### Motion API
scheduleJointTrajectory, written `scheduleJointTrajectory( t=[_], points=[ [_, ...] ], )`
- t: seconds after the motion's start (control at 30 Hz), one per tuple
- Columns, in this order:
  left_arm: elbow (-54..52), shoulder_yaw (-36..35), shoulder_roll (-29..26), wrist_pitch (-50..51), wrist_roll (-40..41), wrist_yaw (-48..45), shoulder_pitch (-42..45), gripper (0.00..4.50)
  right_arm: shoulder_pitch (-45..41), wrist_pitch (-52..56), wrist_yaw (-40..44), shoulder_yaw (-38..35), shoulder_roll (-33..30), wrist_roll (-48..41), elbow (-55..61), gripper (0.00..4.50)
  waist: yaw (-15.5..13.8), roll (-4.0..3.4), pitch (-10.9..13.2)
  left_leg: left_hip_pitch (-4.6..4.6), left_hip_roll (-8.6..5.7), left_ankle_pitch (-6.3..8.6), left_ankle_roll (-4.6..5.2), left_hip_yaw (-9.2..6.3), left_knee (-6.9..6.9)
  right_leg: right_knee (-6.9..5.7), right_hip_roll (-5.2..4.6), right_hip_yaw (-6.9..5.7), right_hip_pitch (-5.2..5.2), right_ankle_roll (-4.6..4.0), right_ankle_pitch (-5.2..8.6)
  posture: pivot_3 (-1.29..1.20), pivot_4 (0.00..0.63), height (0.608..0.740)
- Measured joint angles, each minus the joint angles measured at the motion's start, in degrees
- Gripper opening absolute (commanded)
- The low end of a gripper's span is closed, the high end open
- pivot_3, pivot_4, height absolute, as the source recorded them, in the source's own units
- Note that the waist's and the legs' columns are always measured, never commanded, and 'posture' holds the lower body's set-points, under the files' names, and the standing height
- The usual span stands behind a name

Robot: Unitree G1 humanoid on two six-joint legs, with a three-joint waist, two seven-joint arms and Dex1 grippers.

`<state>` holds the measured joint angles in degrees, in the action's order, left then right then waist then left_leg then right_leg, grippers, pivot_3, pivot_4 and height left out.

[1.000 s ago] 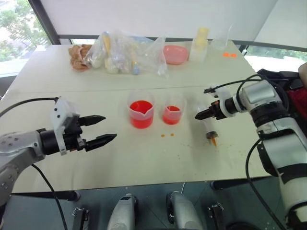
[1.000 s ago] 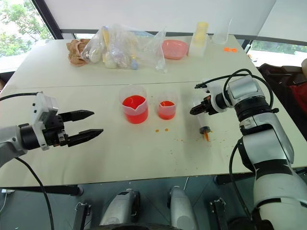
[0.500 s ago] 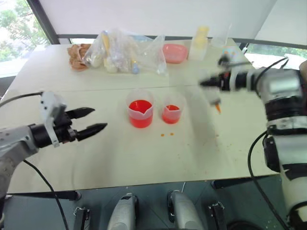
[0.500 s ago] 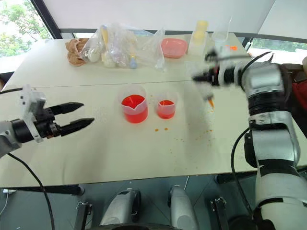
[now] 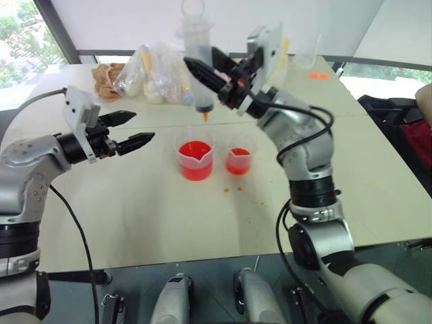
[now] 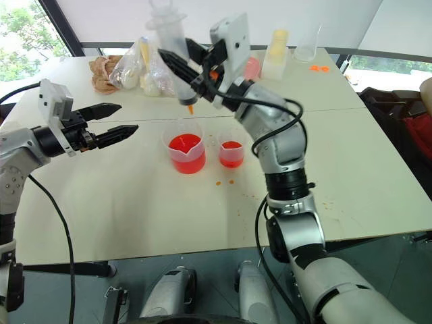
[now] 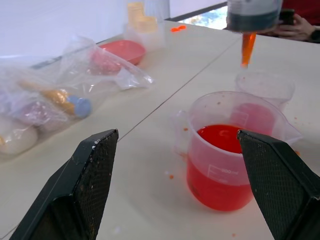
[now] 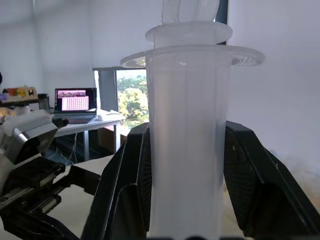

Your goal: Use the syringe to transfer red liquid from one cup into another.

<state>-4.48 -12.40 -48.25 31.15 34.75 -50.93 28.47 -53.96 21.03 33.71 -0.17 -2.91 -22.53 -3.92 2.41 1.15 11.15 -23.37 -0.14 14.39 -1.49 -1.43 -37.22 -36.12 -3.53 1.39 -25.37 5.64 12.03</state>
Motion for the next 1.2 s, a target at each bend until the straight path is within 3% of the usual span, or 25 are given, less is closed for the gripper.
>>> scheduleJointTrajectory(
  t=[0.2,0.57,1.17,1.2],
  points=[
    [-0.4,-0.2,-0.4,1.4,0.4,0.2,2.7,3.99,5.1,-4.5,-0.1,3.4,3.4,1.9,-4.5,1.42,0.1,0.00,0.0,0.04,0.00,-0.01,-0.01,-0.06,-0.02,0.01,0.03,-0.02,0.00,0.00,0.00,0.00,0.150,0.740],
    [0.7,0.4,3.0,0.2,0.1,2.5,15.8,3.99,9.4,-9.8,0.5,7.1,6.2,4.9,-8.8,1.42,0.1,0.01,0.0,0.04,-0.01,-0.03,-0.05,-0.11,-0.04,-0.02,0.07,-0.06,0.01,0.00,0.00,0.00,0.150,0.740],
    [20.8,11.7,9.6,-20.5,-18.1,-1.8,26.3,3.99,11.3,-12.3,-1.5,7.7,6.4,8.5,-11.7,1.42,0.1,0.02,0.0,0.03,-0.03,-0.04,-0.06,-0.10,-0.05,-0.02,0.06,-0.06,0.02,0.00,0.00,0.00,0.150,0.740],
    [21.6,11.9,10.2,-21.6,-18.8,-1.8,26.6,3.72,11.5,-12.4,-1.8,7.5,6.4,8.8,-11.7,1.42,0.1,0.02,0.0,0.03,-0.03,-0.04,-0.06,-0.10,-0.05,-0.02,0.06,-0.06,0.02,0.00,0.00,0.00,0.150,0.740]
  ],
)
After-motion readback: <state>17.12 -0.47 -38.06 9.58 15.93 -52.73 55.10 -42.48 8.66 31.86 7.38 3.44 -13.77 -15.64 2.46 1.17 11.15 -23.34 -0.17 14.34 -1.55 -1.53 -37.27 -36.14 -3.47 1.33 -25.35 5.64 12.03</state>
